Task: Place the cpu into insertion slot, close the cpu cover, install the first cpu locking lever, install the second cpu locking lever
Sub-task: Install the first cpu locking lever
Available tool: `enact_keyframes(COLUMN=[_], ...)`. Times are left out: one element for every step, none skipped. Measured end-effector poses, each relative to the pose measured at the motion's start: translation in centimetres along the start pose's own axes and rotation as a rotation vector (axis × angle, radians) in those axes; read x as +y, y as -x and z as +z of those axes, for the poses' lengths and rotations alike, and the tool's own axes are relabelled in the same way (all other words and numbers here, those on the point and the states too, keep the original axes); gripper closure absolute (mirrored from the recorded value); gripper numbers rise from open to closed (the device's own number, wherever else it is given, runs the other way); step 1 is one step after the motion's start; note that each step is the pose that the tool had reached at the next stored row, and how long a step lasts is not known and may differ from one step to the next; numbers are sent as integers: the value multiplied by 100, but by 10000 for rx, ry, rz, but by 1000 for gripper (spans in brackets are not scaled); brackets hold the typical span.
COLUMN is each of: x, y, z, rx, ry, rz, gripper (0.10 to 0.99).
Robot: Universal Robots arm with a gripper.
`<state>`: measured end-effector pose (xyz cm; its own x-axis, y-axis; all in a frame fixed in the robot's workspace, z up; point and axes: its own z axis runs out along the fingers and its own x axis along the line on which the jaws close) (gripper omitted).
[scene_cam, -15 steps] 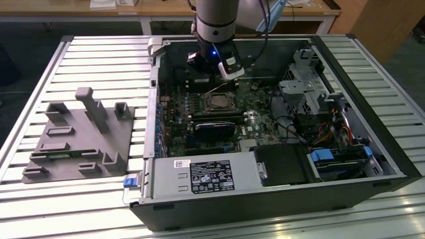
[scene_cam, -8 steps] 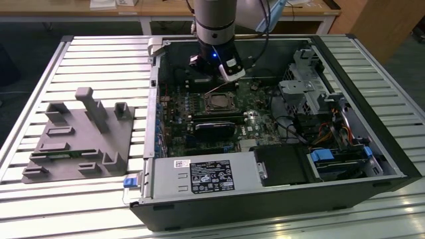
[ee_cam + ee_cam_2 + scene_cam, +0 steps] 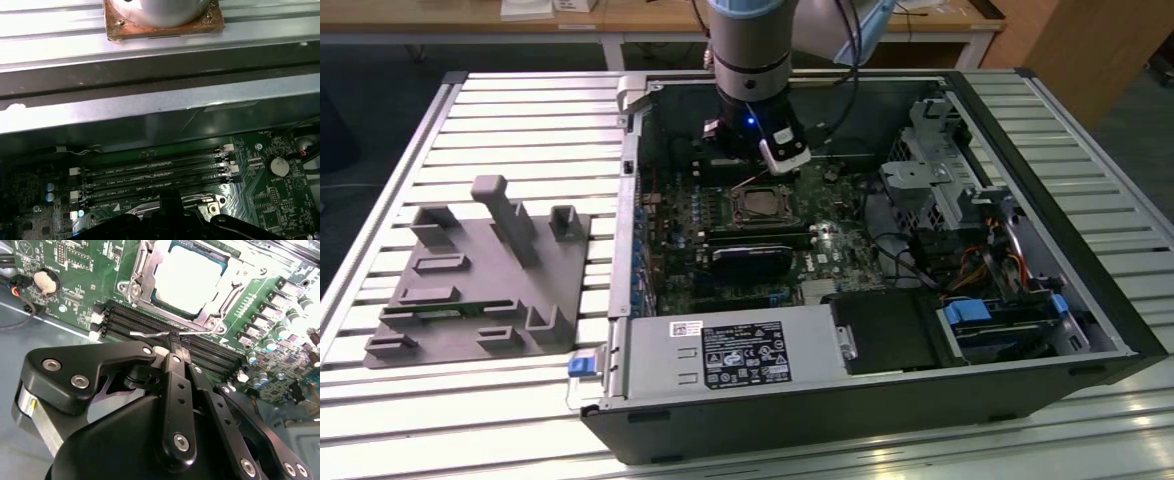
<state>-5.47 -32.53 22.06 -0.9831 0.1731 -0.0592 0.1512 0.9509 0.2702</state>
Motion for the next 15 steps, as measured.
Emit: enact_keyframes(x=[-2,-3,-3,-1,1,2,2,2,2,1,-2,-4,-7,-10,-12], y=[4,14,29,45,58,63,64,64,65,64,63,61,58,53,48], z=[12,22,29,35,39,41,41,42,45,50,57,64,72,79,88], rx=[-7,-12,-16,-19,-22,-22,-22,-24,-29,-56,-110,-171,-237,-308,-370], ry=[-1,-2,-4,-6,-3,-5,-8,-14,-22,-19,-10,0,13,26,39], rz=[22,41,56,68,75,76,76,76,73,67,52,34,18,-1,-17], gripper=[980,980,980,980,980,980,980,980,980,980,980,980,980,980,980])
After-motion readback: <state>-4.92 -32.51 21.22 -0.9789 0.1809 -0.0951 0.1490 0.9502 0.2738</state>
